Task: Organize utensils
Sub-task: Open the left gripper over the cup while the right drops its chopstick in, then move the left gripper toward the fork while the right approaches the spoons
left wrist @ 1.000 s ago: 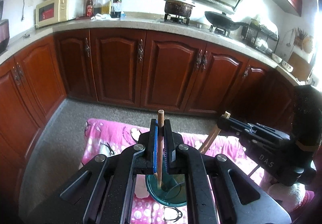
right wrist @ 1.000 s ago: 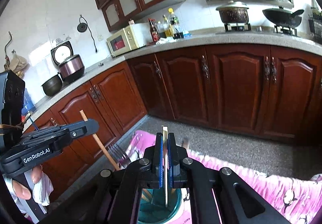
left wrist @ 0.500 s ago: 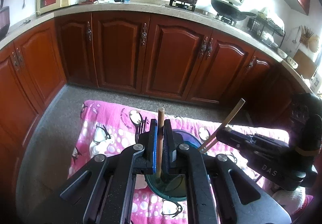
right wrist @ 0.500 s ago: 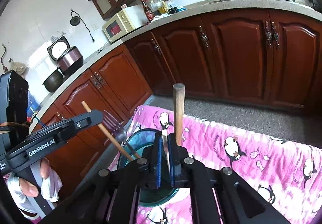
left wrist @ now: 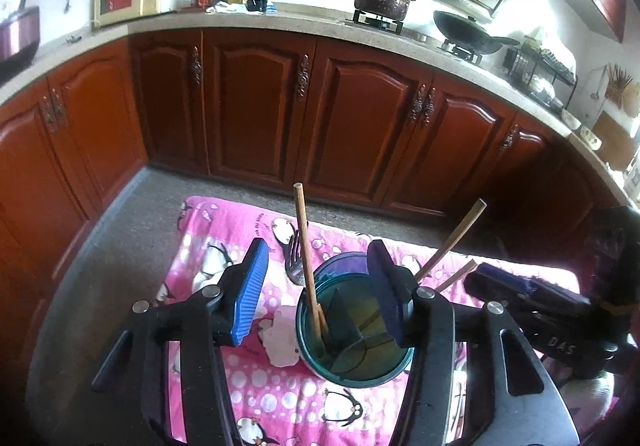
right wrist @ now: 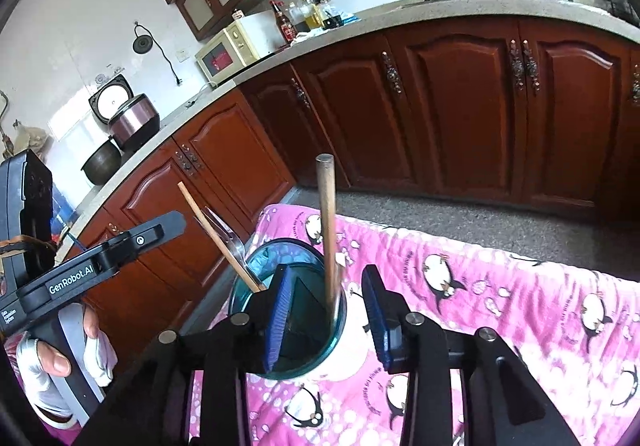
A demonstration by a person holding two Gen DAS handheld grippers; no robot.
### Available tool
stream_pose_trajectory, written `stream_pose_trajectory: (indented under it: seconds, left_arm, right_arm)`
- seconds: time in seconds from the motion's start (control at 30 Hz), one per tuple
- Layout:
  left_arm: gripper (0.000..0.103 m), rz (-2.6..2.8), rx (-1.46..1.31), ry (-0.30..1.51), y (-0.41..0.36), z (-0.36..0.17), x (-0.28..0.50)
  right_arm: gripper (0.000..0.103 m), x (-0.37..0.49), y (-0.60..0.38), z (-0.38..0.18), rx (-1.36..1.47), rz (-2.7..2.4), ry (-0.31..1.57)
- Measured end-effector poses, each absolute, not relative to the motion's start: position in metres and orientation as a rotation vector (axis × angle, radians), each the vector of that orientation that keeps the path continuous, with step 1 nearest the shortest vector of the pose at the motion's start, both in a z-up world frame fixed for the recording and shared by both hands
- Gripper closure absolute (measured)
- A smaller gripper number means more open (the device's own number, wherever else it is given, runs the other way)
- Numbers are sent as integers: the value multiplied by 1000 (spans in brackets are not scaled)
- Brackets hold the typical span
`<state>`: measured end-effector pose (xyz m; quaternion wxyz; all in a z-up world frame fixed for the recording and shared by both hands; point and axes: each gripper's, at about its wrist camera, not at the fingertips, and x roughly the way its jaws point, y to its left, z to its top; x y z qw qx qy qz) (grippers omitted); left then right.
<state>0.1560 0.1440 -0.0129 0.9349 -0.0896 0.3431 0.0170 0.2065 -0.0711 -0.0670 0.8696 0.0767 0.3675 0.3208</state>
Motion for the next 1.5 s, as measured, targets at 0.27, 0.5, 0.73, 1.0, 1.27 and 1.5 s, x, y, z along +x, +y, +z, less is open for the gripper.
stream_pose_trajectory:
  seconds: [0.27,0.5,0.73,1.0,1.27,1.5]
  left_arm:
    - [52,61,-151,683,127,-11,133]
    - [52,14,-118,700,96,-17,116]
    - [52,-39,-91,712,58,-24,102]
    - [52,-81,-46,741,18,-38,90]
    - [52,-141,-33,770,-12,-52,84]
    - [52,-165,-12,798,-25,-65,84]
  right_arm:
    - [58,176,-100,-60,138,591,739]
    - [58,143,-132,-57,147,552,732]
    - [50,114,-171,-61,154,476,751]
    - [49,82,-210,-72,130,383,741]
    - [46,68,-246,-90,160,307,772]
    - [46,66,-261,-107,181,275,811]
